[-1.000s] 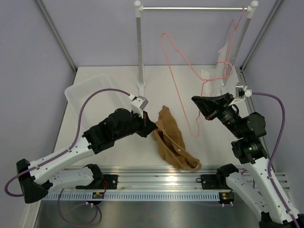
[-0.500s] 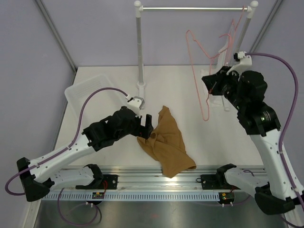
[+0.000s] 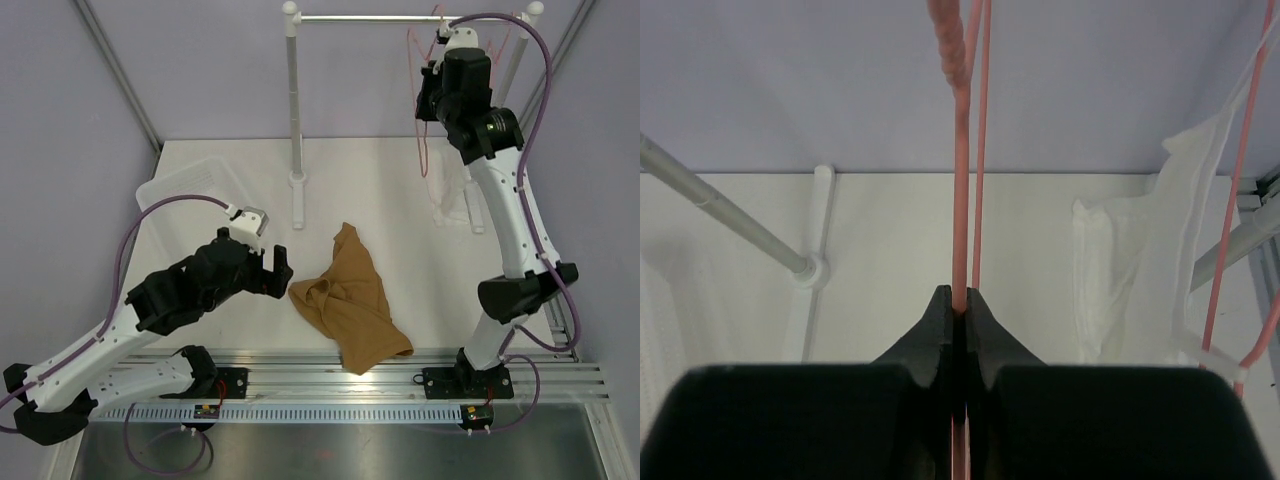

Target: Remove the tank top from the hanger

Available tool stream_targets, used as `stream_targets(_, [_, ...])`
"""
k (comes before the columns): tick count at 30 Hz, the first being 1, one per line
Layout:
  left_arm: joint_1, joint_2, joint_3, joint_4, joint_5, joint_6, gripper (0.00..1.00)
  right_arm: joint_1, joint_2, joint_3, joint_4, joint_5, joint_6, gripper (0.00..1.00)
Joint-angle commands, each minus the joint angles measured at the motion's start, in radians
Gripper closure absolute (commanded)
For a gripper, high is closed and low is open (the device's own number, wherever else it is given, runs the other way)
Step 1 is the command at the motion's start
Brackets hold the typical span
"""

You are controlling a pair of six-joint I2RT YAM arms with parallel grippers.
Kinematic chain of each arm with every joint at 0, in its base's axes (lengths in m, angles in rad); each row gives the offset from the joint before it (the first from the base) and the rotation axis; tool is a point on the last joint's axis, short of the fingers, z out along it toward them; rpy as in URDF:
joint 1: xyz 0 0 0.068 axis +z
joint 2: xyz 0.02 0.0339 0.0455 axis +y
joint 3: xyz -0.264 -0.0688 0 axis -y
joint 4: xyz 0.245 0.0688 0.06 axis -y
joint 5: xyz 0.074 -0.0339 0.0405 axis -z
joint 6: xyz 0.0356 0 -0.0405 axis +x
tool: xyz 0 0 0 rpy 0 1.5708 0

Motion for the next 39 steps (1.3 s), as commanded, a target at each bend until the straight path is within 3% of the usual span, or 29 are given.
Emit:
stream_targets(1, [-0.002, -0.007, -0.037, 0.011, 0.004, 0.040, 0.01, -0.021, 0.117, 0.197, -0.034, 0.047, -0.076, 1.00])
stream_targets(8, [-0.002, -0.009, -0.049, -0.014, -0.001, 0.039, 0.01, -0.069, 0.364, 0.487, -0.098, -0.010, -0.076, 1.00])
stream_targets(11, [0.000, -0.013, -0.062, -0.004, 0.000, 0.032, 0.01, -0.069, 0.358, 0.460, -0.112, -0.024, -0.067, 1.00])
stream_targets(14, [-0.002, 0.022, -0.050, 0.015, 0.003, 0.013, 0.01, -0.069, 0.277, 0.319, -0.044, -0.026, -0.055, 1.00])
stream_targets(16, [-0.002, 0.048, -0.037, 0.046, 0.038, 0.000, 0.01, -0.069, 0.237, 0.250, -0.008, -0.025, -0.053, 0.87])
stream_targets(17, [-0.002, 0.078, -0.036, 0.061, 0.044, -0.006, 0.01, -0.069, 0.209, 0.245, -0.010, -0.025, -0.052, 0.73])
stream_targets(18, [-0.003, 0.089, -0.045, 0.081, 0.061, -0.013, 0.01, -0.069, 0.197, 0.249, -0.028, -0.027, -0.050, 0.40])
stream_targets(22, [-0.025, 0.186, -0.062, 0.242, 0.102, -0.061, 0.01, -0.067, 0.090, 0.250, -0.083, -0.053, -0.044, 0.01])
stream_targets(25, [-0.068, 0.307, -0.039, 0.324, 0.105, -0.057, 0.01, -0.067, -0.042, 0.184, -0.125, -0.091, -0.029, 0.00])
stream_targets(28, [-0.100, 0.466, -0.005, 0.383, 0.136, -0.032, 0.01, -0.067, -0.238, 0.003, -0.125, -0.186, 0.014, 0.01])
stream_targets(32, [-0.131, 0.664, 0.070, 0.427, 0.203, -0.009, 0.01, -0.067, -0.554, -0.497, 0.114, -0.436, 0.069, 0.01])
stream_targets(35, [-0.147, 0.828, 0.114, 0.411, 0.217, -0.006, 0.01, -0.067, -0.749, -0.737, 0.217, -0.591, 0.124, 0.00])
stream_targets(39, [-0.164, 0.967, 0.162, 0.397, 0.220, -0.020, 0.01, -0.069, -0.915, -0.918, 0.265, -0.722, 0.151, 0.00])
